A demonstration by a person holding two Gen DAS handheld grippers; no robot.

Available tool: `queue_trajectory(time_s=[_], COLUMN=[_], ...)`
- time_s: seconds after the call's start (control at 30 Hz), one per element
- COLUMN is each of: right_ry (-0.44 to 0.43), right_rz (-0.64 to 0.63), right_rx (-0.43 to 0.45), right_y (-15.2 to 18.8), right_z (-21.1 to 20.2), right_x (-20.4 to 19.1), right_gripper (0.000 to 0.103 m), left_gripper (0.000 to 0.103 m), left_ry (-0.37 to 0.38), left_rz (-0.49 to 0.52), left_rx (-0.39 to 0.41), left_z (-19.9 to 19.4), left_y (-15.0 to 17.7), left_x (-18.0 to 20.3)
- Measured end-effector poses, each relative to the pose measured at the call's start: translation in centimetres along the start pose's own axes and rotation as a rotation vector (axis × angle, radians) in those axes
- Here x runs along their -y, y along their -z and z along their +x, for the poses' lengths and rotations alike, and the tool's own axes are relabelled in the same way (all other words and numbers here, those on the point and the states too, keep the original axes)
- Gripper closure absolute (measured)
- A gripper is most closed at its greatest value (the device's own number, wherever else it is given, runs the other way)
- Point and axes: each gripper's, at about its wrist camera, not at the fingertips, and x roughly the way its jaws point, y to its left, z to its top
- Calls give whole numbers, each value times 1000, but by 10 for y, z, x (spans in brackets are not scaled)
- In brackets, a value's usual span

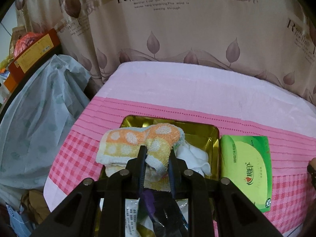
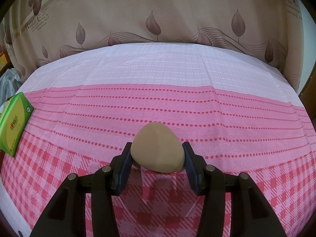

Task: Organize soft objects
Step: 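Carry the towel into the gold tin and open the left gripper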

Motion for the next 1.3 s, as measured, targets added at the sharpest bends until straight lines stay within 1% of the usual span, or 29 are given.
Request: queue_trajectory(time_s=[0.2,0.37,0.4,0.47,0.5,0.6,0.67,0.7,0.83,1.07,1.3], right_ry=[1,4,5,7,8,11,14,15,18,23,26], right_rz=[-3,-6,-7,-8,-9,-12,-14,-15,-18,-22,-24], right_rx=[0,-1,-1,-1,-2,-2,-2,-2,-3,-3,-3], right_y=[1,1,1,1,1,2,2,2,2,3,4], right_z=[0,0,0,0,0,1,1,1,2,2,2], right_x=[0,-1,-1,-1,0,-1,-2,-1,-2,-4,-6], right_gripper=[55,55,55,55,55,55,55,55,55,55,55], left_gripper=[82,79,76,76,74,72,68,64,51,48,48], left_ry=[-1,-6,-11,-13,-14,-27,-31,-29,-24,-37,-63], left_rz=[-5,9,7,4,4,14,18,20,19,57,94], left_rx=[-25,-35,-33,-36,-36,-37,-36,-36,-13,40,107], left_z=[12,16,16,18,18,18,17,16,9,-11,-41], left_y=[3,5,5,5,5,5,5,5,5,3,11], left_x=[2,4,4,5,5,8,9,9,8,12,18])
